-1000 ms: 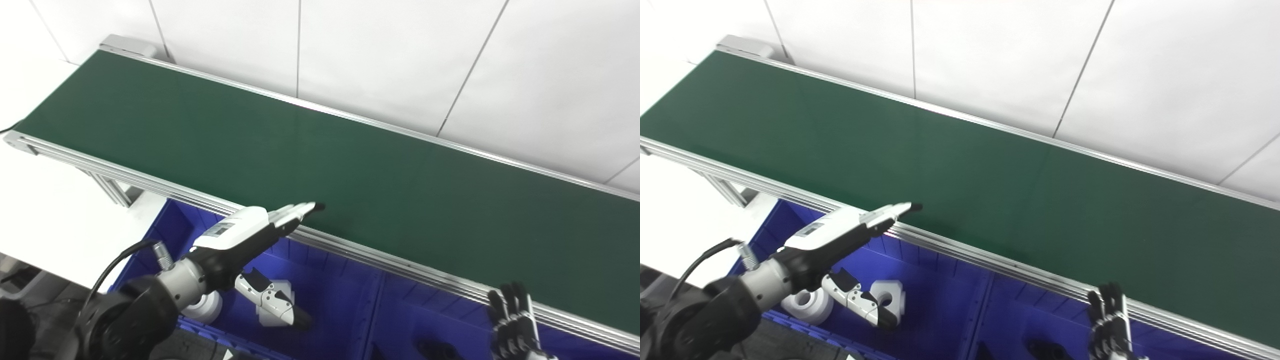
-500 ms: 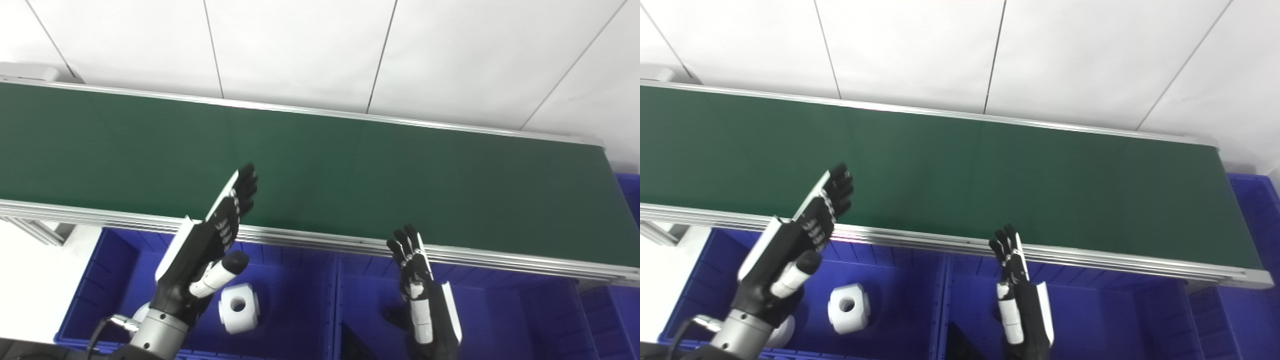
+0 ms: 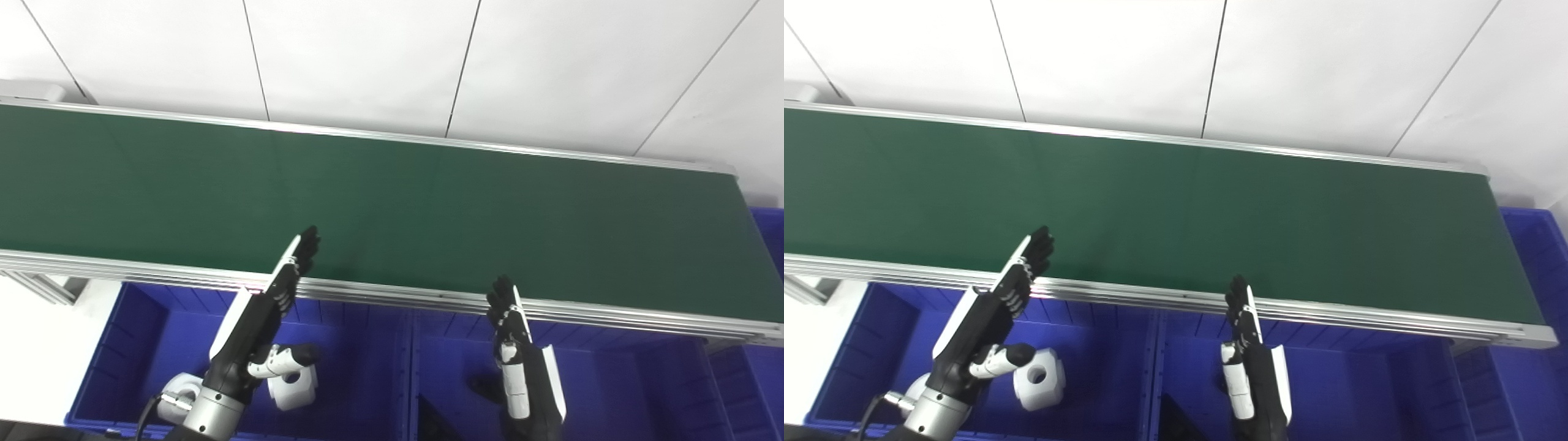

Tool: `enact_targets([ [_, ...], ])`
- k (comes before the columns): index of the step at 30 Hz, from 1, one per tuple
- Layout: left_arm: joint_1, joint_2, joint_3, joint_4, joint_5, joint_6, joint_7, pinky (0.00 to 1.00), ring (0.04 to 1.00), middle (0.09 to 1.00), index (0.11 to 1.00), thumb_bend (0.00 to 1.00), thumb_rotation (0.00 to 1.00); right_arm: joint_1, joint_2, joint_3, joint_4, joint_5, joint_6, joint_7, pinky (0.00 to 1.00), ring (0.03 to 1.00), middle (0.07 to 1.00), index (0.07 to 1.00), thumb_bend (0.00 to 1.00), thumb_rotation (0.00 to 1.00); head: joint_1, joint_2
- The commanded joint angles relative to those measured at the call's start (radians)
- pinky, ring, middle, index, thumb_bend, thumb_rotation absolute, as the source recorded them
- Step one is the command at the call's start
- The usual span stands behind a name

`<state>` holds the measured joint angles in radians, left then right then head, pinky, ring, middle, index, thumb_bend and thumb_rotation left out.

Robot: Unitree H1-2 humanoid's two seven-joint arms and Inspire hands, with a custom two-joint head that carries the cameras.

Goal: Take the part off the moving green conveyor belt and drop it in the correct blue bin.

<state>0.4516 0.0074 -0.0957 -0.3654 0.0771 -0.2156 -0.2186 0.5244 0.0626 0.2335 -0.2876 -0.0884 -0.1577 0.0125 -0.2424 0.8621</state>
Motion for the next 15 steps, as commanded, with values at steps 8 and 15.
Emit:
enact_targets([
  [8,0.100,0.014,0.056,-0.217,-0.008,0.001,0.085,1.00,1.000,1.000,1.000,0.90,0.82,0.064,-0.017,-0.074,-0.126,0.061,-0.027,-0.024,1.00,1.000,1.000,1.000,0.89,0.96,0.057,0.019],
  [15,0.137,0.005,0.024,-0.239,-0.079,0.047,0.087,1.00,1.000,1.000,1.000,0.94,0.78,0.082,-0.035,-0.082,-0.149,0.082,-0.037,-0.017,1.00,1.000,1.000,1.000,0.87,0.95,0.068,0.031],
])
